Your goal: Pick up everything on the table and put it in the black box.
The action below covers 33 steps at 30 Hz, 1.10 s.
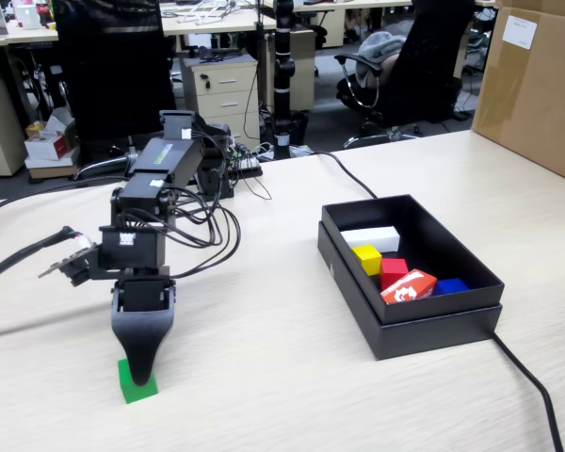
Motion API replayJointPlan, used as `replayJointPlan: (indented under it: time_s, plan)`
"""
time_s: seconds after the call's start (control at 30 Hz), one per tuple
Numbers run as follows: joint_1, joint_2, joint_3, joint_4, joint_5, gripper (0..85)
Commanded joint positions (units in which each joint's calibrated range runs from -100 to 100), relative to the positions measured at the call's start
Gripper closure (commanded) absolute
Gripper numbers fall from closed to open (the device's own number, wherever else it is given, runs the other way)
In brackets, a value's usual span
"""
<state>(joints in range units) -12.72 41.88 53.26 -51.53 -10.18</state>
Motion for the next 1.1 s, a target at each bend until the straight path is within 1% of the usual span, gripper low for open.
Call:
replayJointPlan:
  time_s: [0.0,0.33,0.37,0.43,0.47,0.67,0.97,1.07]
  plan:
    - [-0.29,-4.99,0.32,-3.29,-0.59,54.8]
    - [-0.54,-9.35,-1.13,-8.04,-0.34,54.0]
    - [-0.63,-9.12,-0.59,-8.04,-0.34,52.5]
    - [-0.63,-8.66,-0.04,-8.04,-0.49,45.2]
    - [-0.63,-8.43,0.05,-8.04,-0.49,43.4]
    - [-0.93,-8.20,0.86,-7.35,-0.49,42.6]
    - [-2.05,-7.28,1.22,-6.22,-1.42,43.9]
    - [-2.05,-7.40,0.95,-6.22,-1.47,55.2]
